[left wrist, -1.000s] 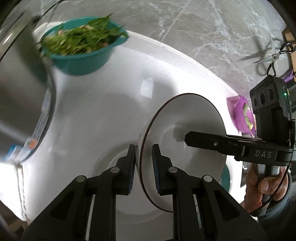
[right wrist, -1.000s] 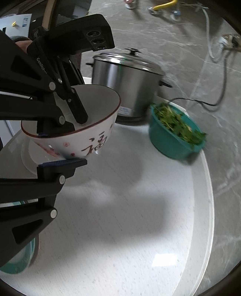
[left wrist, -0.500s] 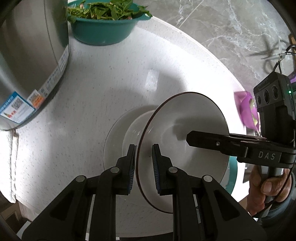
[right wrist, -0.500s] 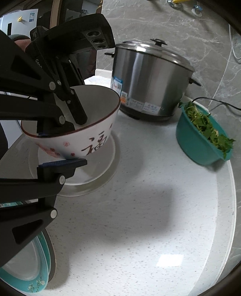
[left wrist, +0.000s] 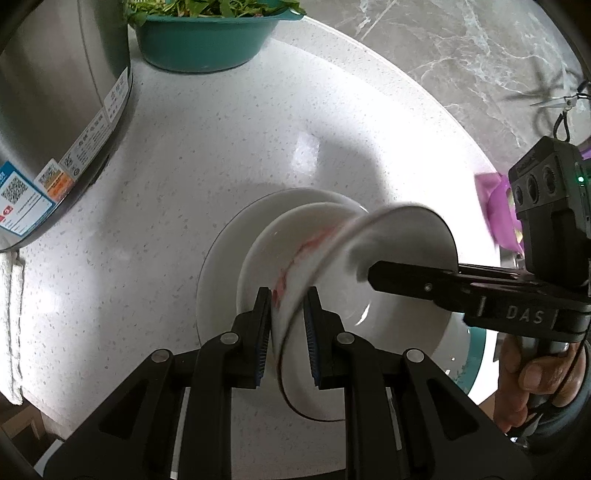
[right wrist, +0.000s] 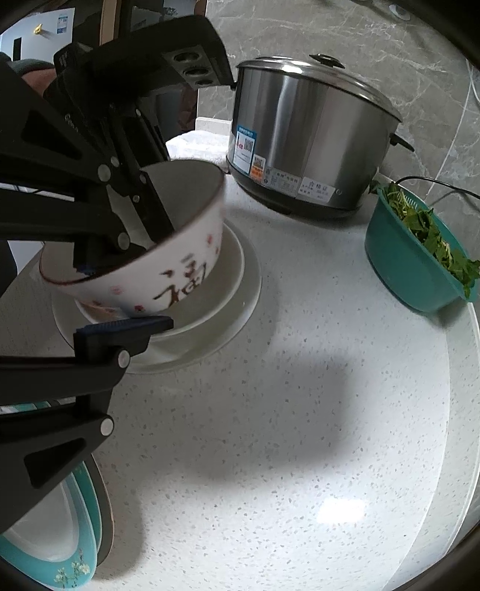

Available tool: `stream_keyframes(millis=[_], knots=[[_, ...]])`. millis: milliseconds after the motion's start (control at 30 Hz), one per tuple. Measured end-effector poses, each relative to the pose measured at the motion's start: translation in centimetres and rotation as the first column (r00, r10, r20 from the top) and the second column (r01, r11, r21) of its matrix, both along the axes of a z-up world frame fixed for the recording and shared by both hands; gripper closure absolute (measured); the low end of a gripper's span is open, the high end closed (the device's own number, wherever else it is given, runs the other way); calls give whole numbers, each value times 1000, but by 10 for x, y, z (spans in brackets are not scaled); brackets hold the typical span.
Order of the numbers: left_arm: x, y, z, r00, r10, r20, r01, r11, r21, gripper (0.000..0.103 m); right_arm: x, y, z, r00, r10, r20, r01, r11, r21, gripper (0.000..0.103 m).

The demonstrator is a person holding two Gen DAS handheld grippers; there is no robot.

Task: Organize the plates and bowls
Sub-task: 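Lower the calligraphy bowl into the white bowl with both grippers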

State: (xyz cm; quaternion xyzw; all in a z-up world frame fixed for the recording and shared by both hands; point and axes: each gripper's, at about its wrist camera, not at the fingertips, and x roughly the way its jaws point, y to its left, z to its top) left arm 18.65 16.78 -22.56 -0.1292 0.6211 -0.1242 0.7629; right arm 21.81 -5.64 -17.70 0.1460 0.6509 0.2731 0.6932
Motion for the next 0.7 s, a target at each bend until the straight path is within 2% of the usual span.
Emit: stream_keyframes(millis=[367, 700], knots=[[-2, -4, 3, 998, 7, 58, -9, 999, 32, 88, 6, 0, -2, 1000, 1, 3, -1, 1000, -2, 83], [-11, 6, 8, 992, 62, 110, -64, 998, 16, 85, 11, 6, -3, 1000, 22, -10, -22, 999, -32, 82]])
